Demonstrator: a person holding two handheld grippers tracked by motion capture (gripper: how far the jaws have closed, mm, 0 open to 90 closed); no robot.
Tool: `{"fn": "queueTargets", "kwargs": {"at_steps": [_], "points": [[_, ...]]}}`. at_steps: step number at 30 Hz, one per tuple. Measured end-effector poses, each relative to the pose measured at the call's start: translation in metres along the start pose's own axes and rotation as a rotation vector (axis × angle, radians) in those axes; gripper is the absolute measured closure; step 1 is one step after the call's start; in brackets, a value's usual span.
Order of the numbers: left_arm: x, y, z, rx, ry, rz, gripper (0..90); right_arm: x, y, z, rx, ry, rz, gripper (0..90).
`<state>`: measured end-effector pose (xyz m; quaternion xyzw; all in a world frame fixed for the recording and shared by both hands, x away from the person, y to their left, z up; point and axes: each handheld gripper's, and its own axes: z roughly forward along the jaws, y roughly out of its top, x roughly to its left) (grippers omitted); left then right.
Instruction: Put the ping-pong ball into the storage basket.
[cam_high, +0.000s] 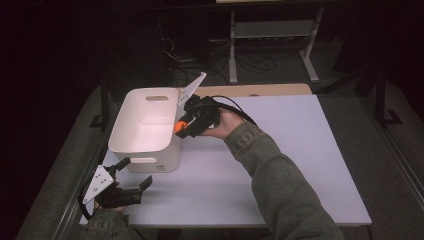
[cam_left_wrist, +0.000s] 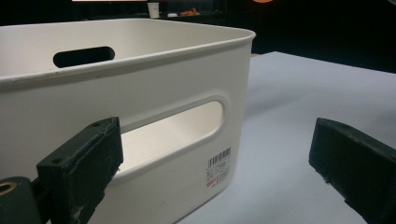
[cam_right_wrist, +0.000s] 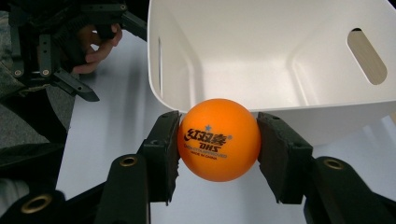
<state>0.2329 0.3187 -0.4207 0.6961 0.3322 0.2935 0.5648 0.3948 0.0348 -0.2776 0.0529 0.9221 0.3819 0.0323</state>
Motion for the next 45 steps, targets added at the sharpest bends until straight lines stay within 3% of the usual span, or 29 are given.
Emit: {"fn": "queueTargets", "kwargs": {"at_steps": [22, 45], "points": [[0.000, 0.000, 0.000, -0.003, -0.007, -0.001, 2.4, -0.001, 0.028, 0.013, 0.000, 0.025, -0.037, 49.5], [0.000, 0.001, 0.000, -0.007, -0.013, 0.002, 2.4, -0.011, 0.040, 0.032, 0.019, 0.014, -0.039, 49.5]]}}
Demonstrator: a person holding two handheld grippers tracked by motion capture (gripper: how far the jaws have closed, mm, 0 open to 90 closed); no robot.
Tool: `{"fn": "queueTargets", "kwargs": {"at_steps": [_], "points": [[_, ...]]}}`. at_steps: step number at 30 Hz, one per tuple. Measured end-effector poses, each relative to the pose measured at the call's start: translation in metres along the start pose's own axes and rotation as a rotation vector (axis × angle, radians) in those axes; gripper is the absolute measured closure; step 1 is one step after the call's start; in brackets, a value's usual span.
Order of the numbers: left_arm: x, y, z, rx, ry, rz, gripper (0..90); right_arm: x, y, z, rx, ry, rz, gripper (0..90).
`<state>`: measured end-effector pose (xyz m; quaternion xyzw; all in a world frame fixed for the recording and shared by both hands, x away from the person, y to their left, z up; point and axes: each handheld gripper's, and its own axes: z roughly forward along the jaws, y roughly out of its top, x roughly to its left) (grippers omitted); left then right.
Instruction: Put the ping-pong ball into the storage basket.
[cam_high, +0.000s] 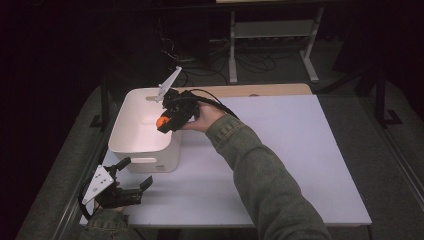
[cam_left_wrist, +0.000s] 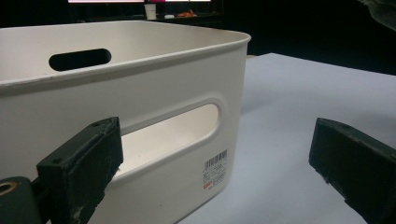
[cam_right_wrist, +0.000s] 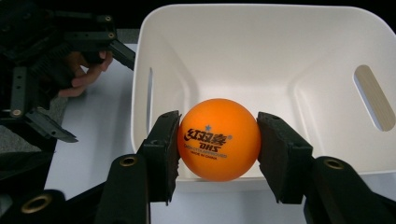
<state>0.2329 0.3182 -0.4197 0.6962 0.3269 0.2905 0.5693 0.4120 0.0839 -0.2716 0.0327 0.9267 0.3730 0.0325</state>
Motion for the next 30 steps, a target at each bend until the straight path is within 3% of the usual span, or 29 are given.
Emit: {"fn": "queueTargets", "kwargs": {"at_steps": [11, 20, 30], "points": [[0.000, 0.000, 0.001, 0.006, -0.003, 0.000, 2.4, -0.008, 0.000, 0.010, -0.002, 0.015, 0.024, 49.5], [-0.001, 0.000, 0.000, 0.006, -0.005, 0.001, 2.4, -0.006, 0.004, 0.015, -0.020, 0.016, 0.013, 48.6], [-0.001, 0.000, 0.001, 0.006, -0.005, 0.000, 2.4, -0.007, -0.002, -0.001, -0.064, -0.022, 0.067, 25.8]]}}
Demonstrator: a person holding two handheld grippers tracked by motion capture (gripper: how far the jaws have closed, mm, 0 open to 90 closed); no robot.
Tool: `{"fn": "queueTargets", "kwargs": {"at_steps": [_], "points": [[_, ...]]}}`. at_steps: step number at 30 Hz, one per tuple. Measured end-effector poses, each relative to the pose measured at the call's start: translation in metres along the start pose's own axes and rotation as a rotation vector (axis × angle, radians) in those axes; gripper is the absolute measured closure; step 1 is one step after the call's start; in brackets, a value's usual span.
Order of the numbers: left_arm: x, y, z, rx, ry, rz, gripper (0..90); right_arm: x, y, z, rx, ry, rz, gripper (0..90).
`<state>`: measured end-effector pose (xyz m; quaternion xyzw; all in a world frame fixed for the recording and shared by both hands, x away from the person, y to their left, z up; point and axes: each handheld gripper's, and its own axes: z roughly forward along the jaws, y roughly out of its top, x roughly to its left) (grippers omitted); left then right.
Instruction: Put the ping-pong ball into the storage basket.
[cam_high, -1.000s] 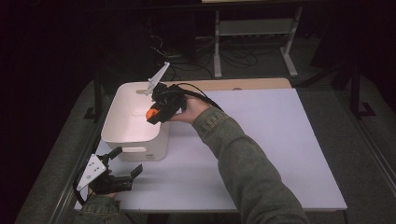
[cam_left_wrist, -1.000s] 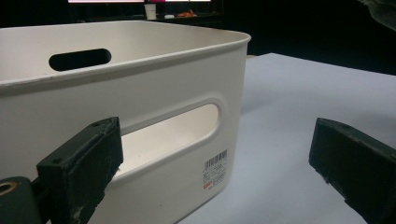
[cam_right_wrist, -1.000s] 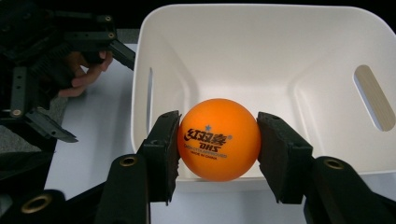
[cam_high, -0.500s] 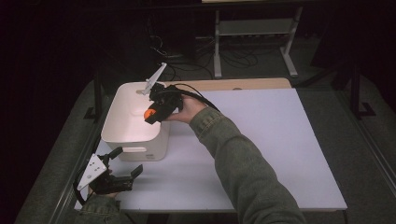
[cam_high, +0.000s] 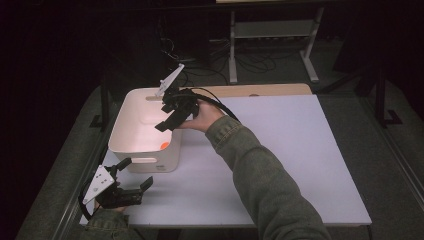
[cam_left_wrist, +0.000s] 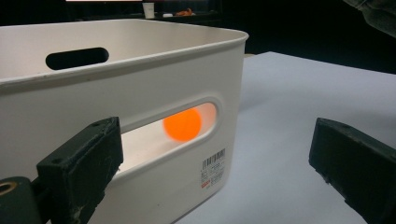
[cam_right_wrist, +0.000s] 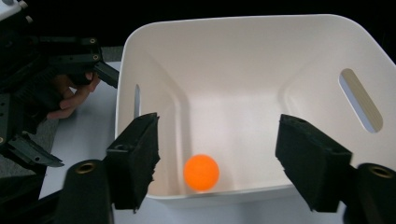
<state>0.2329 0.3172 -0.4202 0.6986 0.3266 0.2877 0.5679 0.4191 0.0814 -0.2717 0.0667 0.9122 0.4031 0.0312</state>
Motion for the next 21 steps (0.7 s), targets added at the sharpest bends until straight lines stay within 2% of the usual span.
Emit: {"fn": "queueTargets", "kwargs": {"at_steps": [3, 5, 11, 15, 21], "points": [[0.000, 0.000, 0.000, 0.000, 0.000, 0.000, 2.4, -0.002, -0.005, -0.005, 0.000, -0.029, 0.019, 19.3], [0.000, 0.000, 0.000, 0.001, 0.000, 0.001, 2.4, -0.005, -0.010, -0.007, 0.004, -0.032, 0.033, 16.5], [0.000, 0.000, 0.001, 0.003, -0.001, 0.002, 2.4, -0.005, -0.020, -0.015, -0.005, -0.062, 0.047, 11.1], [0.000, 0.000, 0.000, 0.007, -0.002, 0.001, 2.4, -0.006, -0.025, -0.019, -0.006, -0.091, 0.053, 2.9], [0.000, 0.000, 0.000, 0.009, -0.004, 0.000, 2.4, -0.004, -0.030, -0.025, -0.019, -0.110, 0.057, 0.0]]}}
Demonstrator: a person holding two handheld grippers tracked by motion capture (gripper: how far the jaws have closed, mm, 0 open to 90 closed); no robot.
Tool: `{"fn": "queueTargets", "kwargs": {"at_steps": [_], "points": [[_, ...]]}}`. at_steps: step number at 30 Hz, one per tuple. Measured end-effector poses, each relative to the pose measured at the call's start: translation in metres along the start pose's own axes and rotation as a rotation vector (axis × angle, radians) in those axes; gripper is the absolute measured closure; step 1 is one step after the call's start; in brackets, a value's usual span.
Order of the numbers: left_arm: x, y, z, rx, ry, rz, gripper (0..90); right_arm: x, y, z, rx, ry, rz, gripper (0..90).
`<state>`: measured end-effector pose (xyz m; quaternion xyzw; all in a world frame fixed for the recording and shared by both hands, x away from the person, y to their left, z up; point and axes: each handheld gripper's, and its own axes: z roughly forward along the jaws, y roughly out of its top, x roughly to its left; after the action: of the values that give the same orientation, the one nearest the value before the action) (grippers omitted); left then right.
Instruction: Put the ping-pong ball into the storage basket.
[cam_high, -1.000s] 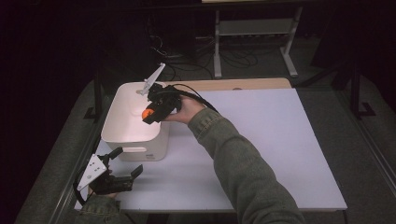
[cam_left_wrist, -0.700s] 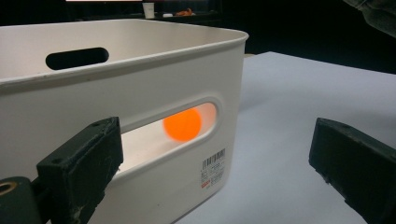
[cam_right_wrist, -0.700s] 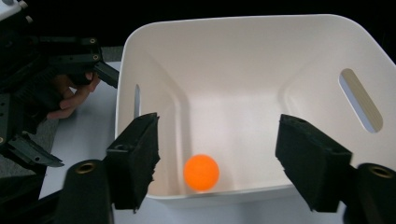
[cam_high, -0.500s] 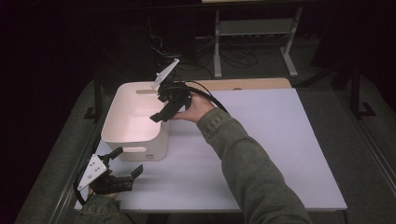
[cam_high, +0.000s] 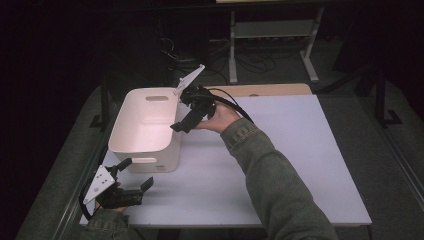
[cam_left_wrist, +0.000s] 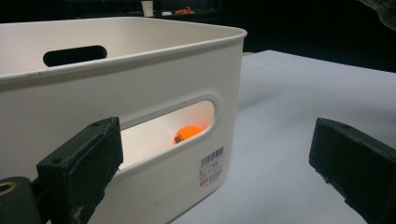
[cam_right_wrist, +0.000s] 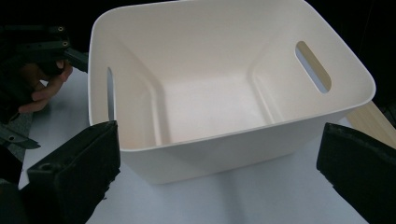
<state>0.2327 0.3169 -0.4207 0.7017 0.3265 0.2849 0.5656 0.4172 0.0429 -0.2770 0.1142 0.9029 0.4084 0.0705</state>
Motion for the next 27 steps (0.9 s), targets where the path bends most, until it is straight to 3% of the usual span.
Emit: {"fn": "queueTargets", "kwargs": {"at_steps": [11, 27], "points": [[0.000, 0.000, 0.000, -0.002, 0.008, 0.000, 2.4, -0.005, -0.019, -0.016, -0.055, 0.002, 0.056, 0.0], [0.000, 0.000, 0.000, 0.001, 0.011, 0.001, 2.4, -0.008, -0.047, -0.039, -0.082, -0.034, 0.081, 0.0]]}}
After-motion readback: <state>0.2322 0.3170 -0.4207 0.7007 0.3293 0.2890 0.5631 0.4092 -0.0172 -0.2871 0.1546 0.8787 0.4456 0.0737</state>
